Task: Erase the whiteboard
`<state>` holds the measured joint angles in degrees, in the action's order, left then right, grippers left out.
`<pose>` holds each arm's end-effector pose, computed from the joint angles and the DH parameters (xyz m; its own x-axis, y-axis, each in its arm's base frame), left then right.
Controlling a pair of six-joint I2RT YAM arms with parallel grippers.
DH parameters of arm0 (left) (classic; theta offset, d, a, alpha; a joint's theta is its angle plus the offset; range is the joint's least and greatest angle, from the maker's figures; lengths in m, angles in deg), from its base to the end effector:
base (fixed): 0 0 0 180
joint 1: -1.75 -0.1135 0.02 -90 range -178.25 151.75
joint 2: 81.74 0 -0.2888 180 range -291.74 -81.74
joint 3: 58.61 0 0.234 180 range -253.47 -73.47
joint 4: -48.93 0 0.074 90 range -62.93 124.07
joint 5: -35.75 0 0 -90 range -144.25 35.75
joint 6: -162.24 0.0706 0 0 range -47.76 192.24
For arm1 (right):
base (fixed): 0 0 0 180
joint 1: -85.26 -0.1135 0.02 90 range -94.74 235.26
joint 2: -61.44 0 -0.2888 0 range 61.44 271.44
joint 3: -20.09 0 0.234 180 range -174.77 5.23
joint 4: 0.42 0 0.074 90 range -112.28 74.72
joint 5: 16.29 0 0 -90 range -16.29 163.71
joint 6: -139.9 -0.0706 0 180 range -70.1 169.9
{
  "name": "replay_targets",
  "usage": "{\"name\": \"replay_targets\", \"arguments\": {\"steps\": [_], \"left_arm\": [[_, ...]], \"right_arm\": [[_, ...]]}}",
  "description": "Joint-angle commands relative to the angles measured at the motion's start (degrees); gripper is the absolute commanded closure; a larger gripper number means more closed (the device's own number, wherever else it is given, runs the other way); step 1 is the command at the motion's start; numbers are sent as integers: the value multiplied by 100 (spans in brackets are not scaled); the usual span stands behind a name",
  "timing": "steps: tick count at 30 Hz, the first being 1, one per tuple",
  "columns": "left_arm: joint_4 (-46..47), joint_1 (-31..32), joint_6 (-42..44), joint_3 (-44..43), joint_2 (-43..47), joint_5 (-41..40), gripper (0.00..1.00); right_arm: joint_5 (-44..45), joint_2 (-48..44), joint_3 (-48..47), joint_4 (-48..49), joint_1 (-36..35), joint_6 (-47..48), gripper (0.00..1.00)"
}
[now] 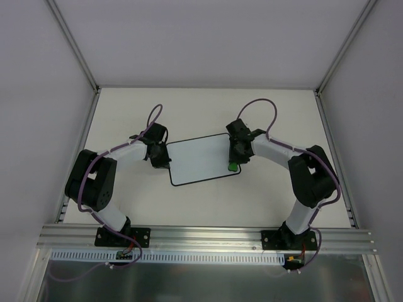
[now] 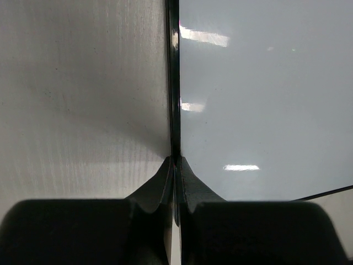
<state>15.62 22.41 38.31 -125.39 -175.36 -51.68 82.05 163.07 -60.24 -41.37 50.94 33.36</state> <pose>0.2973 -0.1155 0.1707 -0.8818 -0.2635 -0.3913 -0.1432 0.9399 -0.3101 0.3058 0.1963 0.1841 -0.8436 -0.2348 -0.4829 -0.2732 0.9619 0.0095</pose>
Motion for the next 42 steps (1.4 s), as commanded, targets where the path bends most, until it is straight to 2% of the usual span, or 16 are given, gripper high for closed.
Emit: {"name": "replay_targets", "arguments": {"steps": [1,6,12,16,19,25,28,31,36,38,40,41,42], "left_arm": [[-316,25,-17,121,-130,-222,100],[-316,25,-52,86,-77,-152,100],[-325,34,1,-46,72,-125,100],[-325,34,10,-125,90,-107,100],[-316,34,-17,-151,99,-107,100],[-316,34,-8,-230,72,-72,100],[-316,25,1,-257,99,-72,100],[-316,34,1,-283,169,-107,98],[-325,34,18,-327,257,-90,82],[-325,25,27,-354,292,-116,78],[-325,34,45,-389,362,-125,70],[-334,34,45,-406,380,-116,69],[-334,34,53,-415,458,-125,66]], "right_arm": [[493,-19,412,-476,347,106,100],[371,-520,290,-503,470,274,100],[379,-1372,237,-520,1208,519,100],[344,-1277,193,-582,2365,677,100],[370,-1067,123,-564,2981,713,99],[203,-548,-132,-398,3687,739,100],[98,-319,-220,-336,3766,687,97],[1,-135,-255,-336,3775,625,91],[-43,-46,-150,-327,3793,476,79],[-52,-72,-115,-327,3802,467,67],[-8,-151,-71,-336,3802,511,61],[1,-256,-54,-336,3810,537,52],[1,-327,-45,-344,3811,555,46]]}}
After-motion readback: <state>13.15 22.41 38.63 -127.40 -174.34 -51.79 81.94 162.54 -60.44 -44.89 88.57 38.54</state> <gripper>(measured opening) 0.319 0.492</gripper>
